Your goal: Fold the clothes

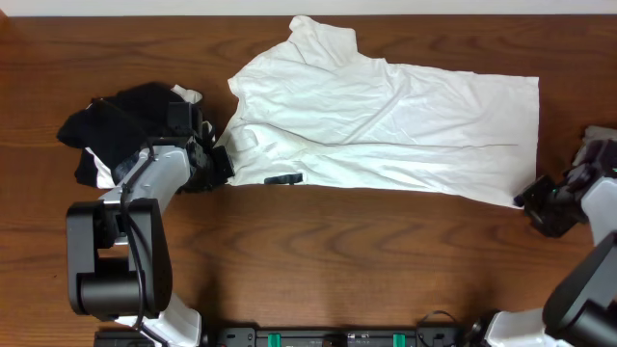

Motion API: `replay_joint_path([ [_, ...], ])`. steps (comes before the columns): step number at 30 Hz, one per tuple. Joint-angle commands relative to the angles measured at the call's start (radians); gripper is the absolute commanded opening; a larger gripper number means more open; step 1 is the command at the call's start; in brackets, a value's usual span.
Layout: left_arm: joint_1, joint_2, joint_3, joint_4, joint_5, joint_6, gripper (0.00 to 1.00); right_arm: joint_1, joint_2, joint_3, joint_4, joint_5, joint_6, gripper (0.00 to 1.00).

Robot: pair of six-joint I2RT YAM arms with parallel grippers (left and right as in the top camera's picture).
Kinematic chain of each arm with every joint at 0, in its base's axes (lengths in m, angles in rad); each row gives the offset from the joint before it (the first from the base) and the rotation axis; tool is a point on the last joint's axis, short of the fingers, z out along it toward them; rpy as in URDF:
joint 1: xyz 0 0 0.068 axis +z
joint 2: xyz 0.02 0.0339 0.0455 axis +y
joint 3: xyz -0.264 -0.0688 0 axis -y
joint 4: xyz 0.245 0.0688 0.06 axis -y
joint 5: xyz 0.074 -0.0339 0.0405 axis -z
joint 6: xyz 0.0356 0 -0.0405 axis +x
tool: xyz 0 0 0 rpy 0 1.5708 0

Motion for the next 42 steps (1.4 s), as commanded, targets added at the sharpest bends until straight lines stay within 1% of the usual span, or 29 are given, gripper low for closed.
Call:
replay_joint_path([
  [1, 0.000, 0.001, -0.002, -0.006, -0.016, 0.002, 0.09, -0.001, 0.053, -0.019, 0.035, -0.060, 0.020, 0.46],
  [4, 0.000, 0.001, -0.002, -0.007, -0.016, 0.002, 0.09, -0.002, 0.090, -0.019, 0.064, -0.064, 0.032, 0.38],
  [6, 0.000, 0.001, -0.002, -0.010, -0.016, 0.002, 0.09, -0.006, 0.097, -0.019, 0.081, -0.034, 0.031, 0.28],
  [9, 0.000, 0.001, -0.002, -0.011, -0.016, 0.002, 0.09, -0.021, 0.093, -0.014, 0.112, -0.008, 0.031, 0.16],
  [11, 0.002, 0.001, 0.000, -0.018, -0.016, 0.002, 0.08, -0.033, 0.089, -0.002, 0.108, -0.007, 0.030, 0.04],
  [12, 0.003, 0.001, 0.002, -0.026, -0.016, 0.002, 0.08, -0.039, 0.082, 0.003, 0.105, -0.008, 0.029, 0.01],
  [18, 0.025, -0.016, 0.032, -0.103, -0.017, 0.003, 0.06, -0.067, 0.002, 0.013, 0.085, 0.033, 0.004, 0.01],
  [22, 0.049, -0.054, 0.040, -0.146, -0.017, 0.006, 0.06, -0.072, -0.057, 0.013, 0.047, 0.144, 0.007, 0.01],
  [24, 0.059, -0.074, 0.040, -0.167, -0.017, 0.007, 0.06, -0.077, -0.082, 0.013, 0.018, 0.218, 0.046, 0.01],
  [26, 0.066, -0.090, 0.040, -0.180, -0.021, 0.014, 0.06, -0.081, -0.093, 0.013, 0.009, 0.247, 0.053, 0.01],
  [30, 0.069, -0.119, 0.040, -0.215, -0.085, 0.014, 0.06, -0.083, -0.094, 0.013, -0.006, 0.291, 0.057, 0.01],
  [36, 0.069, -0.121, 0.040, -0.232, -0.091, 0.021, 0.06, -0.083, -0.094, 0.013, -0.007, 0.330, 0.070, 0.01],
  [37, 0.069, -0.121, 0.040, -0.236, -0.091, 0.021, 0.06, -0.083, -0.095, 0.013, -0.006, 0.330, 0.072, 0.01],
  [38, 0.069, -0.121, 0.040, -0.241, -0.090, 0.021, 0.09, -0.083, -0.095, 0.013, -0.006, 0.329, 0.072, 0.04],
  [39, 0.069, -0.122, 0.040, -0.250, -0.089, 0.021, 0.27, -0.083, -0.095, 0.014, -0.006, 0.318, 0.072, 0.23],
  [40, 0.069, -0.123, 0.040, -0.260, -0.088, 0.021, 0.40, -0.083, -0.095, 0.015, -0.005, 0.295, 0.072, 0.38],
  [41, 0.069, -0.124, 0.040, -0.268, -0.089, 0.021, 0.45, -0.083, -0.095, 0.016, -0.005, 0.279, 0.071, 0.47],
  [42, 0.069, -0.125, 0.041, -0.278, -0.089, 0.021, 0.49, -0.083, -0.095, 0.019, -0.003, 0.257, 0.071, 0.50],
])
